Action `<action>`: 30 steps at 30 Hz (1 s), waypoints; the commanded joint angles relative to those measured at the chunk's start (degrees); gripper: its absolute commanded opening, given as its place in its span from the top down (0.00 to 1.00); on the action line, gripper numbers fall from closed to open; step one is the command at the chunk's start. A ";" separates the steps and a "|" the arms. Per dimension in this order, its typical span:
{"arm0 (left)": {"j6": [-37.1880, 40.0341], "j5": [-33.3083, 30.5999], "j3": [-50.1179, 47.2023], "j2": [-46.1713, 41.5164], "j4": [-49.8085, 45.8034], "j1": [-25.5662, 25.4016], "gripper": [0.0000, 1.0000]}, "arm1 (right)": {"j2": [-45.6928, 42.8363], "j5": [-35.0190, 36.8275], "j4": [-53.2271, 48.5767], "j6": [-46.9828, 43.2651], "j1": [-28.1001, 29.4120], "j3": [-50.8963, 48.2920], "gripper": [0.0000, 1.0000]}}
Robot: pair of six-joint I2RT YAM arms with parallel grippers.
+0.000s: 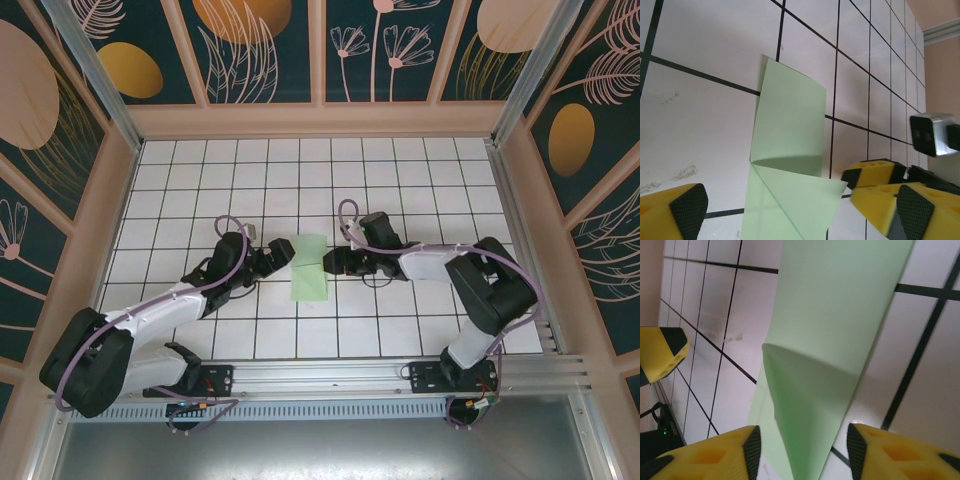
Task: Fold a paper plane with a square sheet of paper (pick it up from the middle)
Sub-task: Fold the triangle a second time at the center of the table.
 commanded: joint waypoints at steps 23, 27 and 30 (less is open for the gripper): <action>-4.99 15.05 -1.95 10.44 17.66 0.26 0.37 | 4.08 -1.44 8.01 2.14 -0.26 -0.08 0.95; -2.60 15.88 -0.72 12.82 16.50 0.26 0.46 | 2.13 -2.05 9.66 3.61 -0.31 -1.27 0.94; -1.48 15.83 0.10 14.16 15.77 0.30 0.48 | 0.64 -1.09 9.93 3.98 -0.28 -2.05 0.94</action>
